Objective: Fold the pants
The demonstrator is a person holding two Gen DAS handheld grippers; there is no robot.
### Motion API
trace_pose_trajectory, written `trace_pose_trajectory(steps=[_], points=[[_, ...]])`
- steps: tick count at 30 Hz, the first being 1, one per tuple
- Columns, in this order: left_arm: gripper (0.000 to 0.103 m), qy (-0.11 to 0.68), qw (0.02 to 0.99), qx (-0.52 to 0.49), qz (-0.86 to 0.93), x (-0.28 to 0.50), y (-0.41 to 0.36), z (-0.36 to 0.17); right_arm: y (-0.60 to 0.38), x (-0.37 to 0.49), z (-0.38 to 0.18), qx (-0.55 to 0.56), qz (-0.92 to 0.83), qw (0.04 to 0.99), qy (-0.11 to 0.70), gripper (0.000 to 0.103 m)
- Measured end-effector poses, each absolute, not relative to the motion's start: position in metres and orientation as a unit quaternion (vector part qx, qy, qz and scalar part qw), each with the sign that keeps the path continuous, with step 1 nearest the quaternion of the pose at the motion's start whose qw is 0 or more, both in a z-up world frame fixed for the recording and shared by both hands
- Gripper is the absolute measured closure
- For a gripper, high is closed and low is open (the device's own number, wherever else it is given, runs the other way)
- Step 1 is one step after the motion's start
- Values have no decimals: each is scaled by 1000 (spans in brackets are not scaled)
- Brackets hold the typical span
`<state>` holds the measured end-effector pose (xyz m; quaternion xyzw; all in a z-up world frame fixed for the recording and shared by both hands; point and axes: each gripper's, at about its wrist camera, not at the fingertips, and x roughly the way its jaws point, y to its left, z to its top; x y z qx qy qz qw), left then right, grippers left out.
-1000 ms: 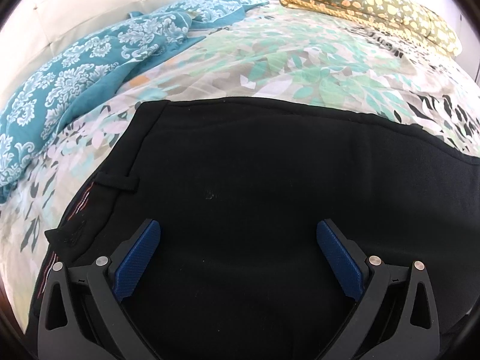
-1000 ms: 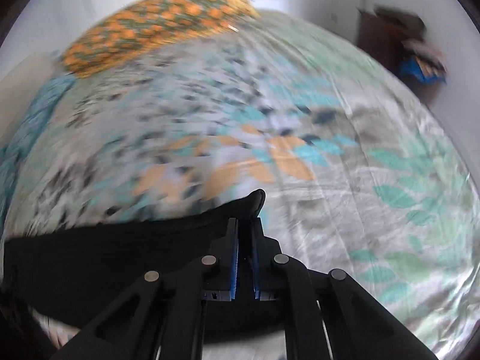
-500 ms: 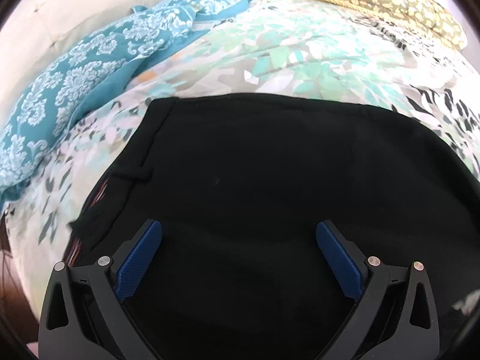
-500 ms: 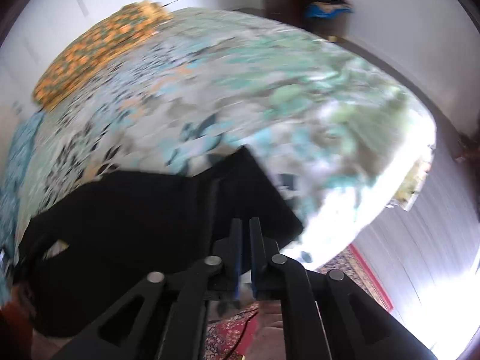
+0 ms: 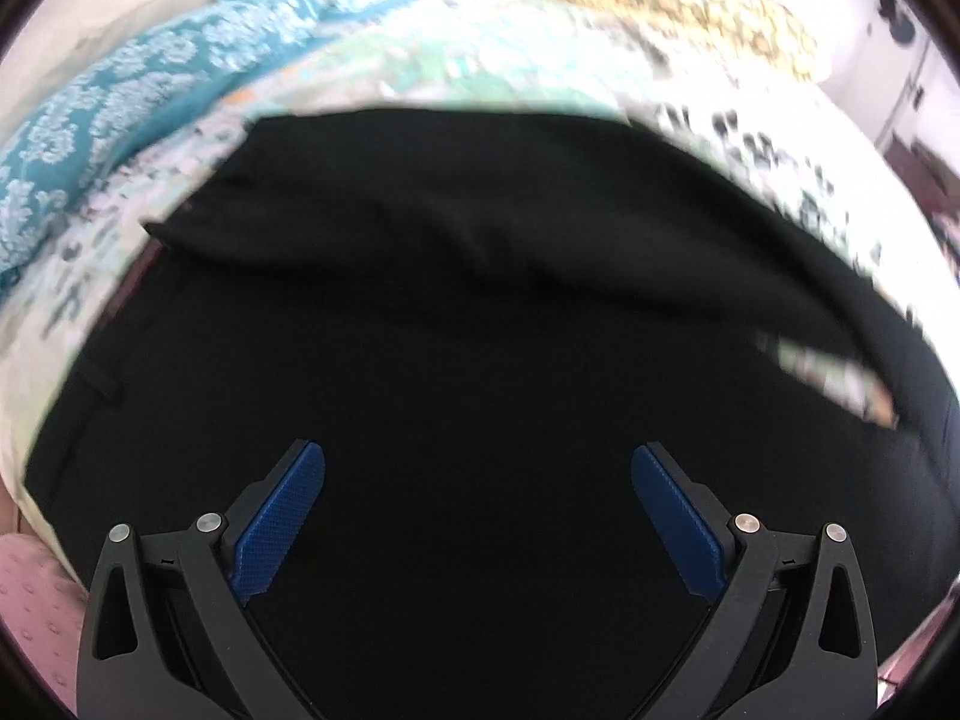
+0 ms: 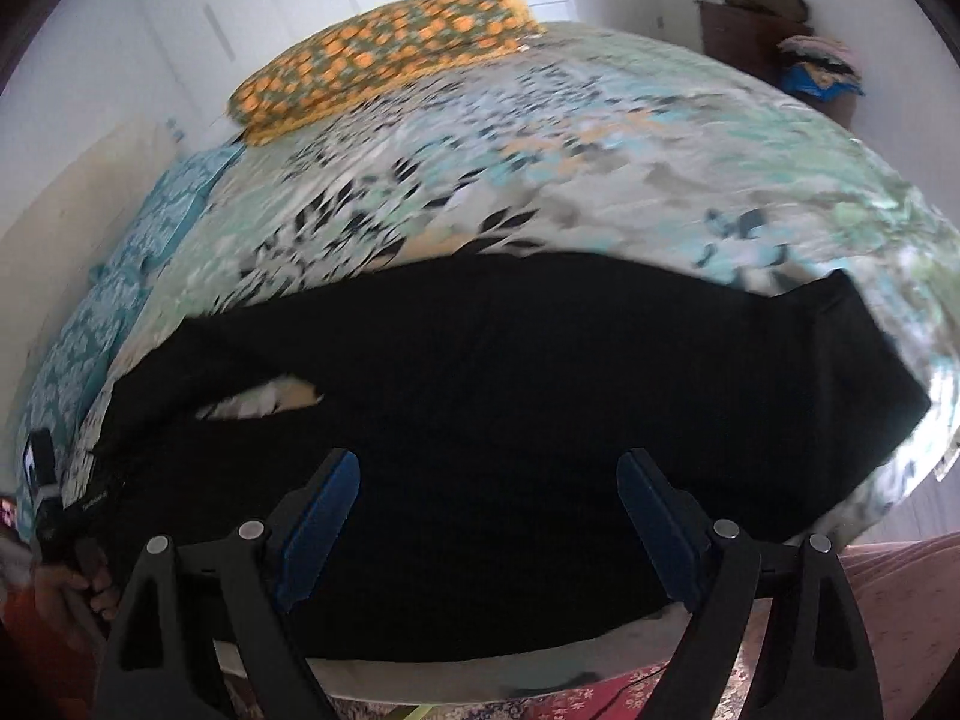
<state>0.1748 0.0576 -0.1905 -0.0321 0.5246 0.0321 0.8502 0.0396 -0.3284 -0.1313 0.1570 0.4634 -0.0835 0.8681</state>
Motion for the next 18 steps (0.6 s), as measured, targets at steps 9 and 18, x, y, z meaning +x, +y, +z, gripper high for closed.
trace_pose_trajectory(steps=[9,18], points=[[0,514,857,-5,27,173,54,-202,-295,61,-192,20,-78,843,532,0],[0,513,858,1,28,177,52,-203,-303,58,-195,35,-85,853,514,0]])
